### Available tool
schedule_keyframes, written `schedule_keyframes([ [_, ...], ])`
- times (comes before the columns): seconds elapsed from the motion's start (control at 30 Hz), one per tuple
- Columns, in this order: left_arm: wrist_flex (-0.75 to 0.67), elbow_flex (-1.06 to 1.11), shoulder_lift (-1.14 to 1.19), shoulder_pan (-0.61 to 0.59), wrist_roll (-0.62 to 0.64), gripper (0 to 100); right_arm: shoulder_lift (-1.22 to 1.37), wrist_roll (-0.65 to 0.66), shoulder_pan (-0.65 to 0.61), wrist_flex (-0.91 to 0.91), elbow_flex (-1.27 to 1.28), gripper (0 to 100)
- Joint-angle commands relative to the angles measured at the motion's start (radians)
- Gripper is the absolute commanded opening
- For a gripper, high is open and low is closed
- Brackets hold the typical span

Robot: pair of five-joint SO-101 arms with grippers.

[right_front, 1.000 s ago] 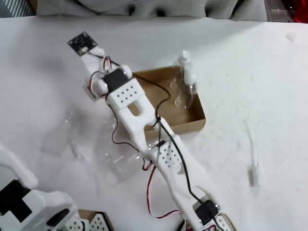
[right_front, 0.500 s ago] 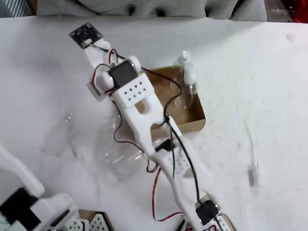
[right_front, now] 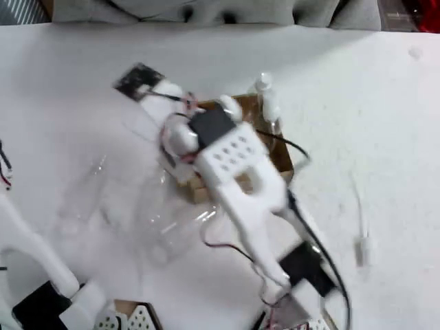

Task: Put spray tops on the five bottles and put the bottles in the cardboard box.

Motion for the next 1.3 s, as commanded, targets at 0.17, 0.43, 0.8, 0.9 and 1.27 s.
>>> schedule_keyframes([
  [0.17, -0.081, 0.129, -0.093, 0.159, -0.002, 2, -0.539, 0.241, 0.312, 0.024, 0.468, 1.6],
  [0.43, -0.164, 0.269, -0.180, 0.180, 0.000, 2, -0.828, 0.614, 0.750, 0.024, 0.819, 1.6],
  [0.8, -0.224, 0.463, -0.328, 0.255, 0.000, 2, -0.733, 1.270, 1.283, 0.024, 0.921, 1.7],
  [0.9, -0.230, 0.494, -0.363, 0.277, 0.000, 2, -0.696, 1.382, 1.372, 0.022, 0.918, 1.7],
  [1.27, -0.222, 0.514, -0.389, 0.298, 0.000, 2, -0.573, 1.590, 1.514, -0.048, 0.913, 1.8],
])
